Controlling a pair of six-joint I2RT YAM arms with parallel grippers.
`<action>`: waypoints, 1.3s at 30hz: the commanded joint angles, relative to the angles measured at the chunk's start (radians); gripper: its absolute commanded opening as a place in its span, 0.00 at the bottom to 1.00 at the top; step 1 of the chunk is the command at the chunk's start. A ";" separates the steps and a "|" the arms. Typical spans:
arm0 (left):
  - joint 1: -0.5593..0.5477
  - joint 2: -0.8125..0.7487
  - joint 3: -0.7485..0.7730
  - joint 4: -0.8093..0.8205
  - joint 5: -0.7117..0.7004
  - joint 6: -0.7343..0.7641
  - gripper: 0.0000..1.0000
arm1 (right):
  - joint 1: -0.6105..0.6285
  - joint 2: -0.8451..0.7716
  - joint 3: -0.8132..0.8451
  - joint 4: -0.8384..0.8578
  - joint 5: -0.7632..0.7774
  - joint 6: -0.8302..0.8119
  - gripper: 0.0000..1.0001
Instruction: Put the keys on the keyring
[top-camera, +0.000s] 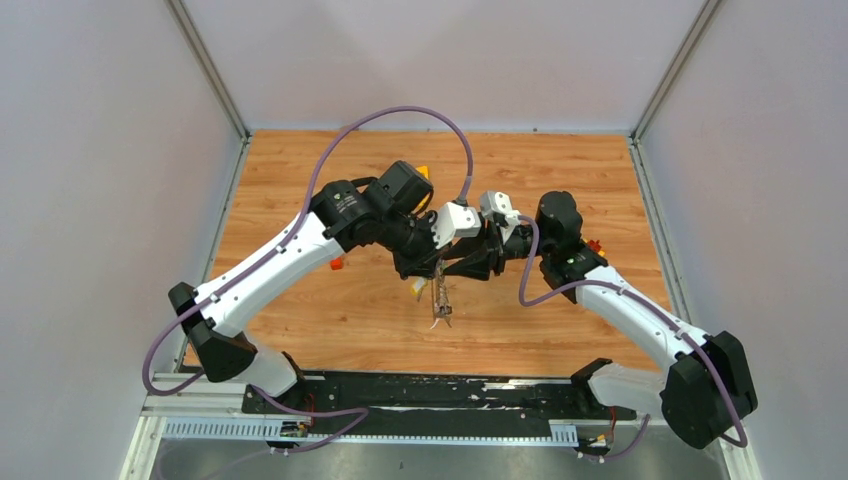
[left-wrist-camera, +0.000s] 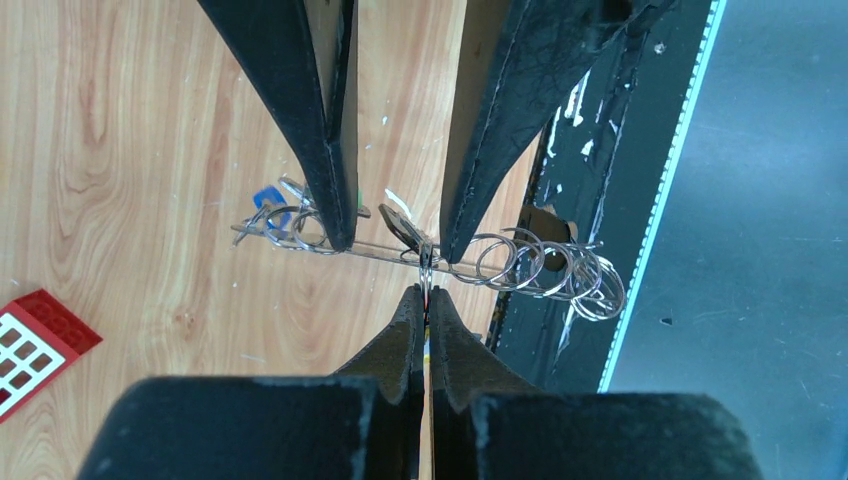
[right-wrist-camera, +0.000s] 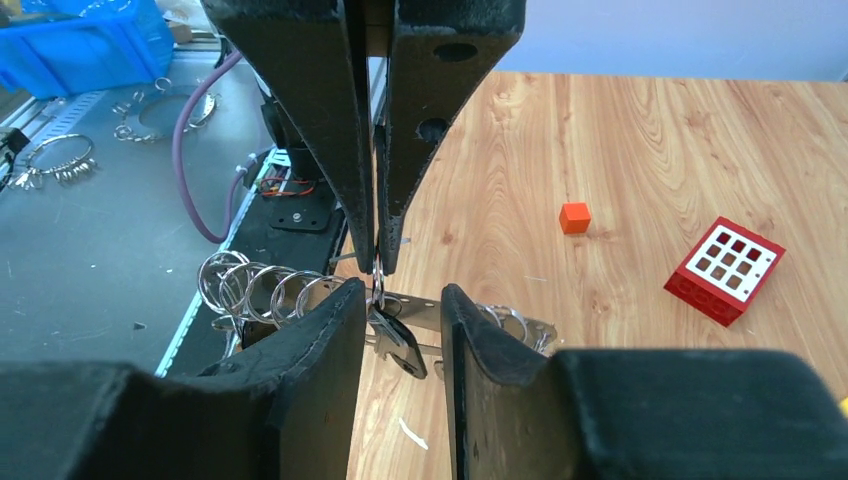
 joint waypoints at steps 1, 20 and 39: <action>-0.007 -0.055 -0.011 0.073 0.039 0.001 0.00 | 0.012 0.005 -0.004 0.071 -0.039 0.042 0.33; -0.006 -0.074 -0.024 0.093 0.055 -0.001 0.00 | 0.029 0.017 0.003 0.089 -0.045 0.082 0.17; -0.007 -0.073 -0.031 0.098 0.059 -0.002 0.00 | 0.035 0.016 0.015 0.064 -0.044 0.070 0.08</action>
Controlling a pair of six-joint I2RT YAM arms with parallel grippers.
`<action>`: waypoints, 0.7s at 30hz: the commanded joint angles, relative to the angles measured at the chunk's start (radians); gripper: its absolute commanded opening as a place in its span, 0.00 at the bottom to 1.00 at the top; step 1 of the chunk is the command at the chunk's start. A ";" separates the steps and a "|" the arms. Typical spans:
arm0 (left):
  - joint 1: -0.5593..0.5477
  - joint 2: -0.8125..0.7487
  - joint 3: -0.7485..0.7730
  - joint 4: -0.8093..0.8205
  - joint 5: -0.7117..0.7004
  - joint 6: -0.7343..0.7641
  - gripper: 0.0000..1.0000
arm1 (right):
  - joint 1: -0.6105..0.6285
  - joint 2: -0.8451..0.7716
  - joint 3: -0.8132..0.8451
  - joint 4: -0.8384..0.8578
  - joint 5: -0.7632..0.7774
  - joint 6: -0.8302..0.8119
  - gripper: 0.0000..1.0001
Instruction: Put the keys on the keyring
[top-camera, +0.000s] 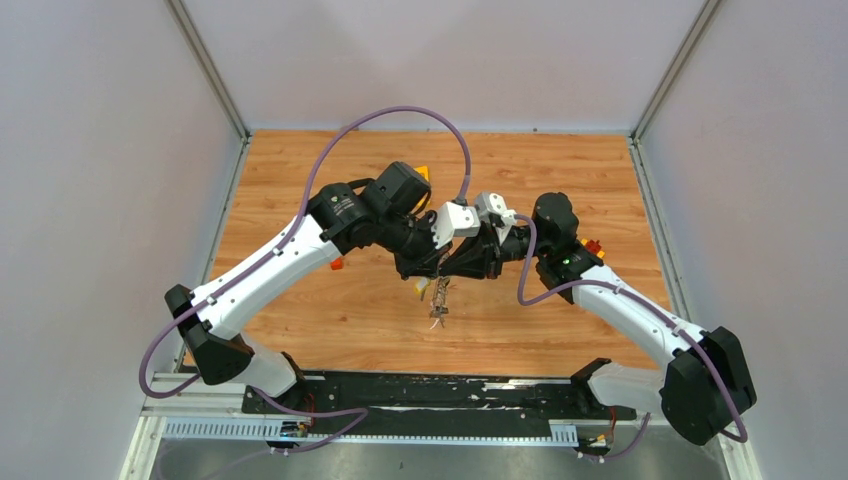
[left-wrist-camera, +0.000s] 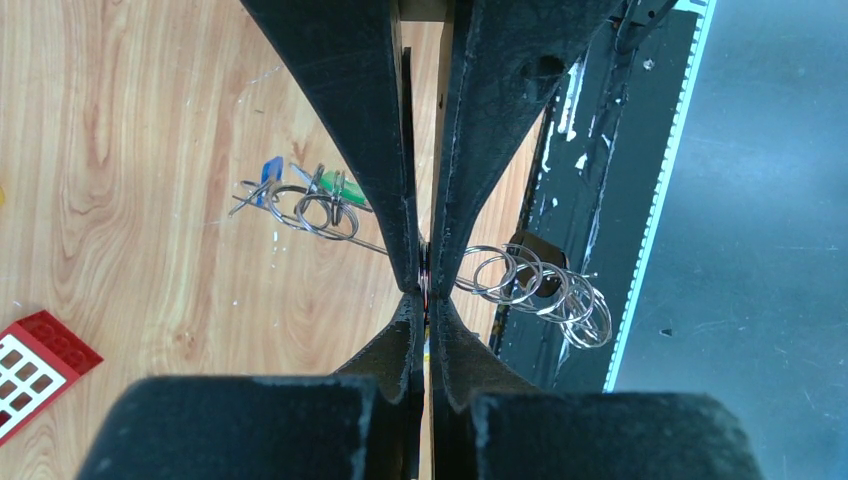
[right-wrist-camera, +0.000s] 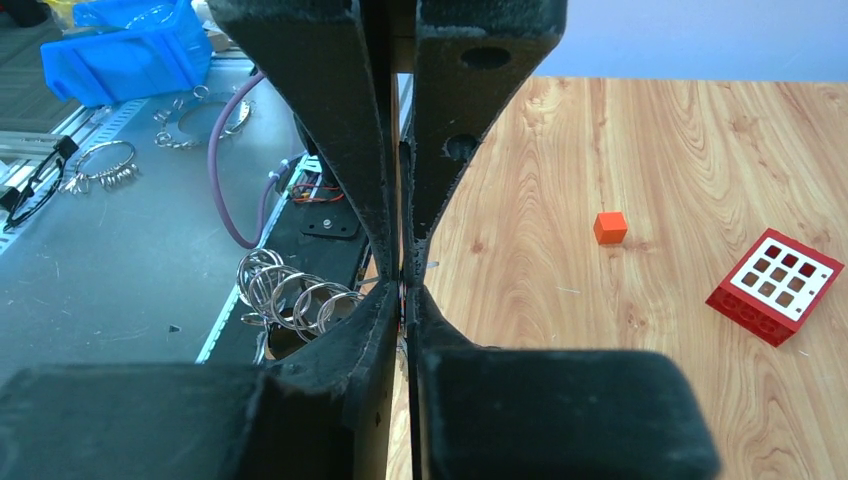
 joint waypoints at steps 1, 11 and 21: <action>-0.004 -0.046 0.001 0.041 0.031 -0.001 0.00 | 0.004 -0.002 0.017 0.013 -0.018 -0.002 0.05; -0.005 -0.091 -0.034 0.098 0.020 0.021 0.06 | 0.001 -0.024 0.058 -0.114 0.000 -0.101 0.00; 0.014 -0.228 -0.159 0.277 0.009 0.088 0.45 | -0.045 -0.096 0.073 -0.095 -0.013 -0.055 0.00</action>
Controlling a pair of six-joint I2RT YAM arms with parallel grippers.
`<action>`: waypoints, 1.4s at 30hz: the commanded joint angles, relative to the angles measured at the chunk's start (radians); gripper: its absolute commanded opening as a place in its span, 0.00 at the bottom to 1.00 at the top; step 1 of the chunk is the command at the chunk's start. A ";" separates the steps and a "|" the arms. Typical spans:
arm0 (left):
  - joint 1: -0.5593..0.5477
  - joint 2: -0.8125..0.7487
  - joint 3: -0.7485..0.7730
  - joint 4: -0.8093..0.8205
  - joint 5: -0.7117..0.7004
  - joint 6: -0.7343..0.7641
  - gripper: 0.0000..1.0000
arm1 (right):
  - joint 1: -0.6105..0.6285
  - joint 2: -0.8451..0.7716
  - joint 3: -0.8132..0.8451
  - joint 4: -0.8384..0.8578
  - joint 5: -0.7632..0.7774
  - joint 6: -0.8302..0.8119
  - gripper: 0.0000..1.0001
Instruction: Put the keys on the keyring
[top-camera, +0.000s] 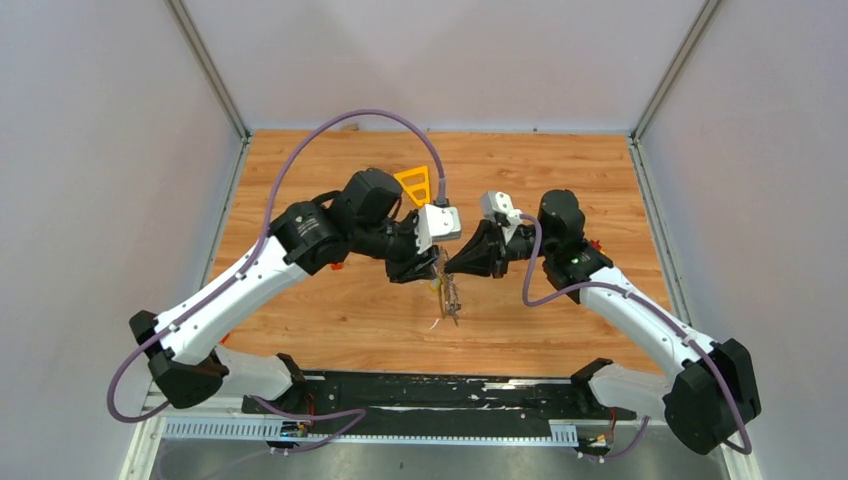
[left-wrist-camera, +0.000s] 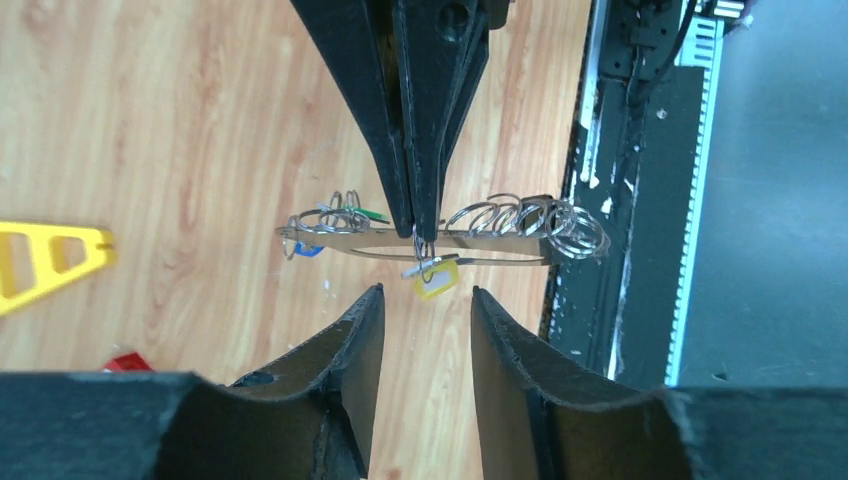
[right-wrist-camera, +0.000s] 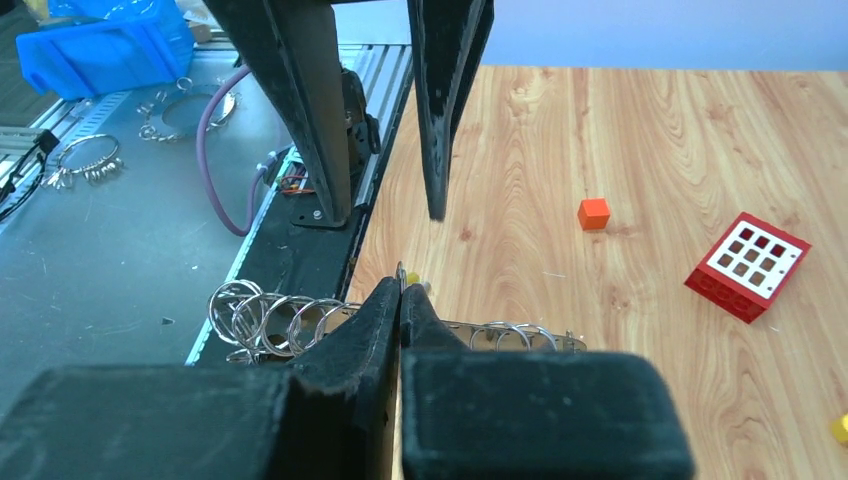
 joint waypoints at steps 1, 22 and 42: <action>0.016 -0.093 -0.057 0.158 0.011 0.048 0.48 | -0.027 -0.065 0.045 0.055 -0.020 0.035 0.00; 0.035 -0.224 -0.360 0.630 0.260 0.109 0.53 | -0.090 -0.101 -0.001 0.496 -0.066 0.452 0.00; 0.039 -0.255 -0.353 0.607 0.226 0.124 0.29 | -0.095 -0.075 -0.004 0.393 -0.063 0.356 0.00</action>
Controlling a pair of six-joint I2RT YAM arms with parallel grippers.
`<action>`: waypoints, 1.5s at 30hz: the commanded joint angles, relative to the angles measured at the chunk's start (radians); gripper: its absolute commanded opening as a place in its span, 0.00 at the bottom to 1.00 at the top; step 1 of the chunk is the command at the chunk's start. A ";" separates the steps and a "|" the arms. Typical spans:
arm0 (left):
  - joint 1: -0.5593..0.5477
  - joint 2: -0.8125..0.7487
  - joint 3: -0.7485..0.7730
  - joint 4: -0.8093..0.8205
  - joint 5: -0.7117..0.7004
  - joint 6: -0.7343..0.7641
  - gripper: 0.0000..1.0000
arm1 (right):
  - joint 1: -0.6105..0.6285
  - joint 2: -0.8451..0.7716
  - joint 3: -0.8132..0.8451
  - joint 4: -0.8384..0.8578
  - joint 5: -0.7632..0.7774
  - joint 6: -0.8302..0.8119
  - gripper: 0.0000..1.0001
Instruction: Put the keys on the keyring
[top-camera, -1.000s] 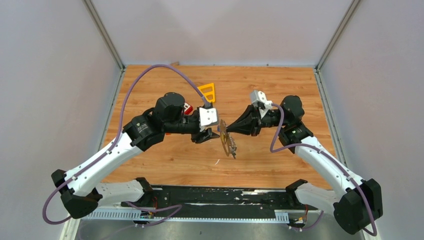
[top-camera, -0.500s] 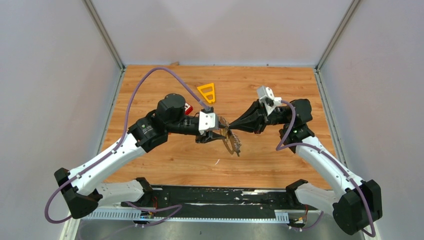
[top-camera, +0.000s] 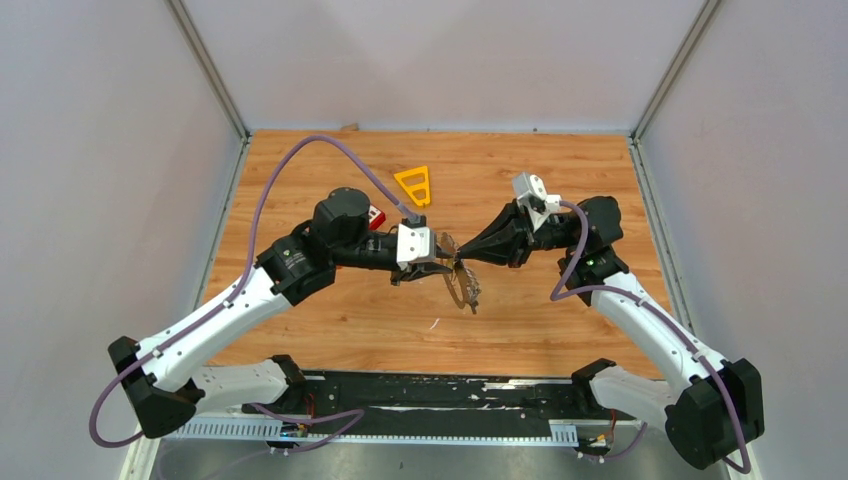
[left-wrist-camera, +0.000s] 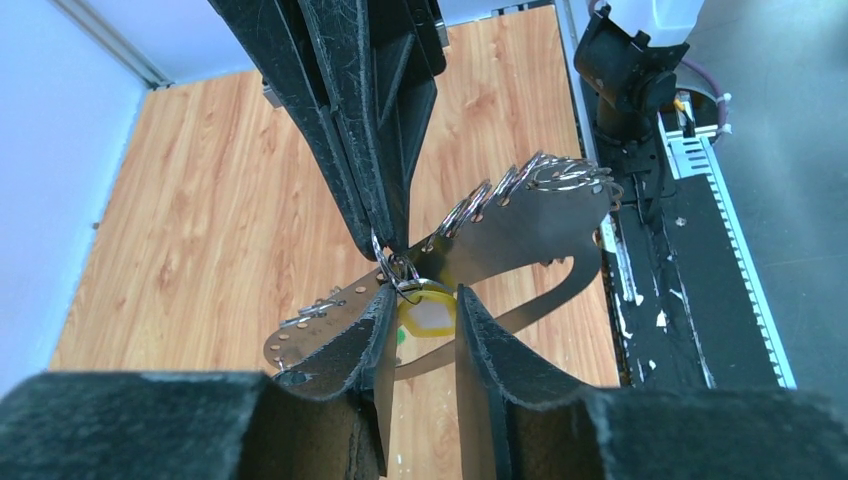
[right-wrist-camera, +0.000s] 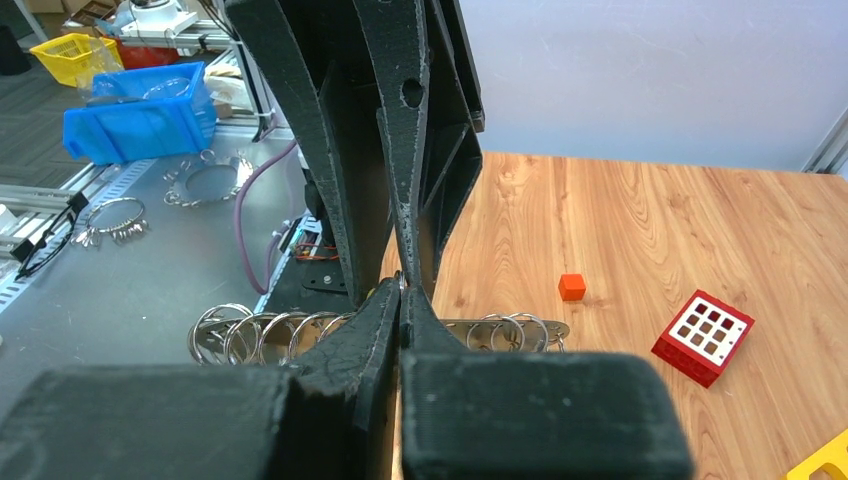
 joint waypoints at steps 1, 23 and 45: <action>0.006 -0.032 0.020 -0.001 -0.013 0.024 0.28 | -0.004 0.001 0.004 -0.012 -0.003 -0.042 0.00; 0.007 0.043 0.028 0.013 0.022 0.007 0.00 | -0.005 -0.013 0.008 -0.041 -0.003 -0.061 0.00; 0.007 0.006 0.064 -0.112 -0.020 0.121 0.37 | -0.013 -0.024 0.018 -0.149 0.017 -0.161 0.00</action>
